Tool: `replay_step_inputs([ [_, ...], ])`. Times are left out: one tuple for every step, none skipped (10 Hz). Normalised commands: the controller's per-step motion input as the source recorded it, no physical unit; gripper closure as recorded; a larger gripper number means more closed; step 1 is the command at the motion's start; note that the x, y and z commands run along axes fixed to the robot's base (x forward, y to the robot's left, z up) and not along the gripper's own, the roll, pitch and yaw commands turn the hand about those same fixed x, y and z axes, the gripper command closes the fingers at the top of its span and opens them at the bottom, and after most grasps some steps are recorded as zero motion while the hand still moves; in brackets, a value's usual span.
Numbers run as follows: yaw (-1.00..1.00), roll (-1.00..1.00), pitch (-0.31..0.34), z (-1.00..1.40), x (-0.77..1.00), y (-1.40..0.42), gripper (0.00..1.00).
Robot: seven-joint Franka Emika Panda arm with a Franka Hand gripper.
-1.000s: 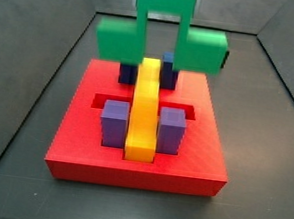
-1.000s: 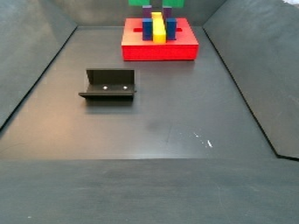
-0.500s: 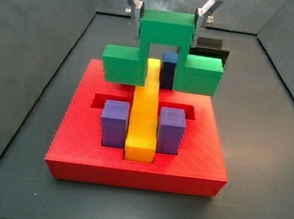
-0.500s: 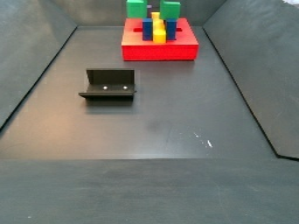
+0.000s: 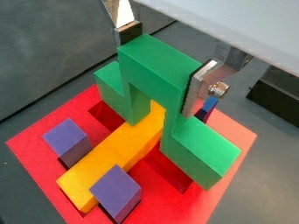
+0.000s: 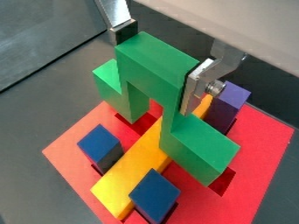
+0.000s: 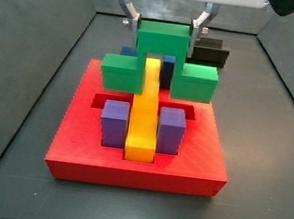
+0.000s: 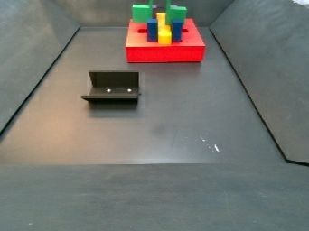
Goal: Pick up the green object. Move up. Move to above the board. Insert the green object.
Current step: Insert the green object.
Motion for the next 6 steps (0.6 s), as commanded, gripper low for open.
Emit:
replay_step_inputs([
  [0.00,-0.07,-0.104,0.00,-0.11,0.00,1.00],
  [0.00,-0.06,-0.107,0.00,-0.16,0.00,1.00],
  [0.00,-0.04,-0.109,-0.02,-0.21,0.00,1.00],
  [0.00,-0.02,-0.099,-0.04,-0.25,0.00,1.00],
  [0.00,-0.01,-0.099,-0.05,-0.25,0.00,1.00],
  [0.00,0.00,-0.097,-0.05,-0.22,0.00,1.00],
])
